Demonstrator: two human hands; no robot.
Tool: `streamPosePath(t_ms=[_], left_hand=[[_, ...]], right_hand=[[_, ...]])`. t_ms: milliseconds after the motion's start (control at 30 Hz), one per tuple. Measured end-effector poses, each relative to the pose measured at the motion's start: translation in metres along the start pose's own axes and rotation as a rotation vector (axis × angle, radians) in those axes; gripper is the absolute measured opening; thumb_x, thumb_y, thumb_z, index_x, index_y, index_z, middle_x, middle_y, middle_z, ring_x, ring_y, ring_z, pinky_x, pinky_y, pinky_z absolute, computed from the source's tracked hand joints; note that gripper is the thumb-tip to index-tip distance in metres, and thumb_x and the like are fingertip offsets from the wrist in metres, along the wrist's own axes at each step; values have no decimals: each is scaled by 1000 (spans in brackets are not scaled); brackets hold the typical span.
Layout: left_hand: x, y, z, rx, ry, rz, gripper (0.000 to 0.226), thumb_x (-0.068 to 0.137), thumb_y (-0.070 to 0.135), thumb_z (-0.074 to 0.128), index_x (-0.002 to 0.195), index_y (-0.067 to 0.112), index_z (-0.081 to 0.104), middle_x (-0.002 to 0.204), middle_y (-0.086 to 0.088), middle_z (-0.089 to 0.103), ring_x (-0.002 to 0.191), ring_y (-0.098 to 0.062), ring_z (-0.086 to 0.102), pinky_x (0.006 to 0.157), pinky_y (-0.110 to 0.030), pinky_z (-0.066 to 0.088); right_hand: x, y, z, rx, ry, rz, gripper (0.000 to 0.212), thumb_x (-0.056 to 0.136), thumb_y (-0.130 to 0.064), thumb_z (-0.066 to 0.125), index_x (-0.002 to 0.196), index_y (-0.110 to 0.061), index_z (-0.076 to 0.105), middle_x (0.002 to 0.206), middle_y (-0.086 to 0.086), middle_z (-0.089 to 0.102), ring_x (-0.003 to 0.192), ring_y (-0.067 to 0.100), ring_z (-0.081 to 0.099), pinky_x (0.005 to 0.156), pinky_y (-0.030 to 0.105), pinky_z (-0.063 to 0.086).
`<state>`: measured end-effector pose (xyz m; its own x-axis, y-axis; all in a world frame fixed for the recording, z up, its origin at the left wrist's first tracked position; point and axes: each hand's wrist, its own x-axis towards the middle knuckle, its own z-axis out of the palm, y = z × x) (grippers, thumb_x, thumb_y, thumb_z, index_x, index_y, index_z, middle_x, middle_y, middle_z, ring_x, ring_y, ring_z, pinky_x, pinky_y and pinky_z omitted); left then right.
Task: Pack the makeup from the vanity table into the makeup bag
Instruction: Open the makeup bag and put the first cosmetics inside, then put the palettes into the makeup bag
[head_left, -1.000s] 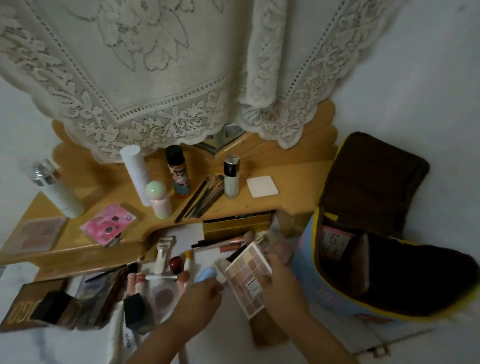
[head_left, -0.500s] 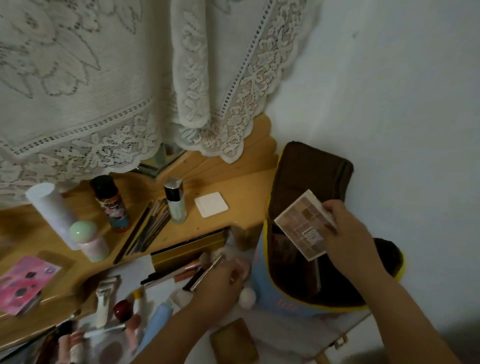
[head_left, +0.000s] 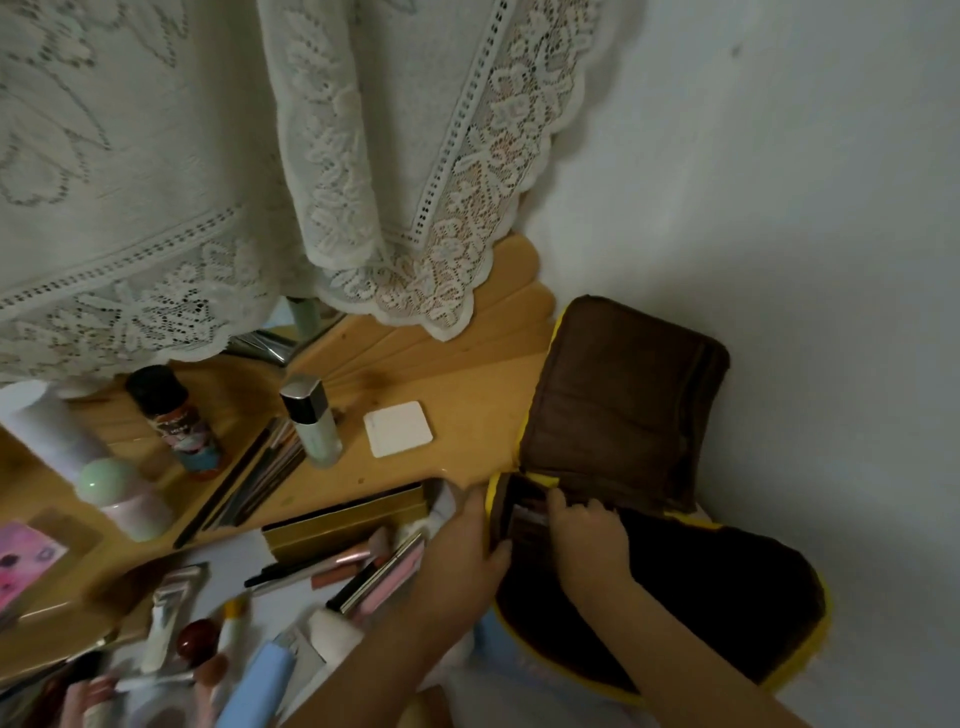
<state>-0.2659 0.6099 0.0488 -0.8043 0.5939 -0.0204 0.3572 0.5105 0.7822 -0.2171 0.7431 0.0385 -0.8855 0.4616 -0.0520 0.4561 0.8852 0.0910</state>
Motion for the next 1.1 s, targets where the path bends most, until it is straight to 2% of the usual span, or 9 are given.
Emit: streamPosePath(t_ms=[167, 300, 367, 433, 500, 667, 767, 900, 1100], left_hand=[[2, -4, 4, 9, 42, -38, 58, 87, 17, 57, 140, 22, 32, 129, 0, 58, 120, -17, 54, 88, -15, 37], [-3, 0, 5, 1, 49, -90, 49, 88, 22, 59, 135, 19, 43, 123, 0, 61, 116, -17, 56, 86, -15, 38], [-10, 3, 4, -1, 41, -132, 35, 89, 25, 58, 123, 17, 54, 115, -3, 66, 106, -18, 61, 85, -21, 44], [-19, 2, 1, 21, 31, -198, 23, 91, 28, 55, 108, 13, 61, 104, -5, 68, 96, -17, 63, 79, -23, 46], [-31, -3, -1, 60, 46, -238, 18, 93, 28, 52, 96, 13, 63, 95, -6, 67, 90, -16, 62, 77, -26, 46], [-70, -18, -13, 116, 104, -304, 17, 94, 19, 48, 97, 13, 63, 84, 4, 60, 75, -7, 54, 61, -6, 37], [-98, -31, -19, 144, 144, -365, 20, 94, 19, 46, 107, 14, 62, 96, 2, 64, 81, -7, 57, 63, -8, 39], [-135, -49, -33, 182, 187, -435, 22, 95, 22, 47, 112, 20, 60, 95, 9, 57, 75, 1, 50, 63, -5, 39], [-207, -72, -64, 199, 232, -511, 16, 93, 25, 48, 106, 29, 57, 94, 10, 53, 89, -8, 50, 72, -14, 34]], right_hand=[[1, 2, 12, -63, 113, -50, 10, 56, -16, 67, 64, -14, 61, 66, 10, 56, 60, 29, 55, 48, 32, 43], [3, 9, 12, -84, 48, -78, 32, 38, -18, 86, 61, -13, 65, 59, 10, 58, 56, 29, 56, 49, 34, 45], [0, 12, 2, -85, -27, -89, 32, 56, -25, 83, 81, -12, 68, 79, 14, 63, 78, 31, 60, 65, 39, 48], [-4, 14, 0, -44, -21, -105, 30, 87, -26, 57, 114, -14, 57, 117, 13, 56, 113, 31, 48, 90, 40, 41], [-13, 17, -2, 57, -19, -130, 32, 92, -23, 47, 124, -17, 50, 127, 8, 50, 121, 28, 41, 99, 38, 37], [-40, 9, -18, 361, -39, -171, 23, 92, -26, 47, 109, -19, 61, 110, 4, 64, 108, 23, 57, 84, 31, 47], [-58, -3, -26, 465, -92, -219, 18, 91, -24, 46, 94, -20, 63, 101, 4, 67, 99, 25, 60, 70, 28, 41], [-80, -27, -30, 513, -263, -362, 25, 90, -24, 50, 66, -29, 45, 97, 6, 67, 94, 24, 61, 68, 25, 39], [-126, -82, -26, 280, -566, -594, 8, 89, -33, 51, 91, -26, 46, 104, 3, 58, 98, 20, 56, 76, 27, 41]])
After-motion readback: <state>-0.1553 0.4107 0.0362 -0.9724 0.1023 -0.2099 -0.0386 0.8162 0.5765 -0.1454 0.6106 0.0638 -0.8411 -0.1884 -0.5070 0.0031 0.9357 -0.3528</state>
